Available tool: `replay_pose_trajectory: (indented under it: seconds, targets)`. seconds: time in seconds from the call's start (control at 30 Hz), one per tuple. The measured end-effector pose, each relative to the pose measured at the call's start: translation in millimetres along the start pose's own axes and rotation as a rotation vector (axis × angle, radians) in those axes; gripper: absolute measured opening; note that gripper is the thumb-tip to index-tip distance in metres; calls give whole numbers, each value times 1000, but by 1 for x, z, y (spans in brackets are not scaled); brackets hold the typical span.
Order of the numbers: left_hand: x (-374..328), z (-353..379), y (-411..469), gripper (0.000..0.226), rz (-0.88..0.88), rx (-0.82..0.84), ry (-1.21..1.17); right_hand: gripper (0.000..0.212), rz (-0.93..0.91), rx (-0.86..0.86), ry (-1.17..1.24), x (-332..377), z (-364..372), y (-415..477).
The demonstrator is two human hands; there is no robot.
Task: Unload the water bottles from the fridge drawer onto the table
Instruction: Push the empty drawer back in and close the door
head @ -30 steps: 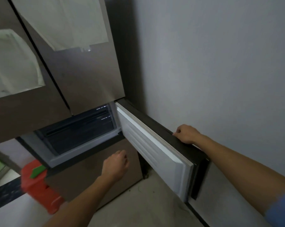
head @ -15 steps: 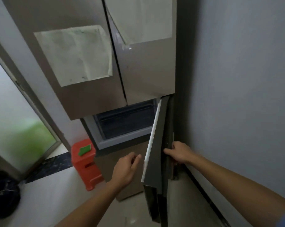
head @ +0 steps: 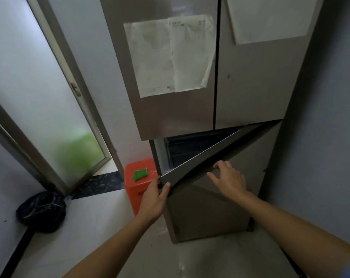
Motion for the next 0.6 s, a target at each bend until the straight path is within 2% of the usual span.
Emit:
replay_pose_trajectory:
  seconds: [0.1, 0.2, 0.23, 0.4, 0.6]
  targets:
    - [9, -12, 30, 30, -39, -110, -6, 36, -126, 55, -37, 14, 14, 23]
    - [13, -23, 59, 18, -83, -218, 2, 27, -170, 58, 19, 16, 24, 48]
    - [14, -25, 68, 21, -106, -245, -5, 24, -183, 58, 35, 16, 29, 55]
    - [17, -37, 116, 59, -162, -372, 65, 25, -264, 158, 22, 12, 62, 94]
    - [21, -46, 168, 80, -186, -452, 63, 20, -339, 169, 16, 17, 76, 136]
Point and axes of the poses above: each hand's wrist, its own y-axis towards the middle knuckle, its own z-axis out of the palm, x = y × z, the point moved 7 cm from there along y, towards the middle knuckle, and after that the axes turned 2 degrees about z, right-handed, at the moved point
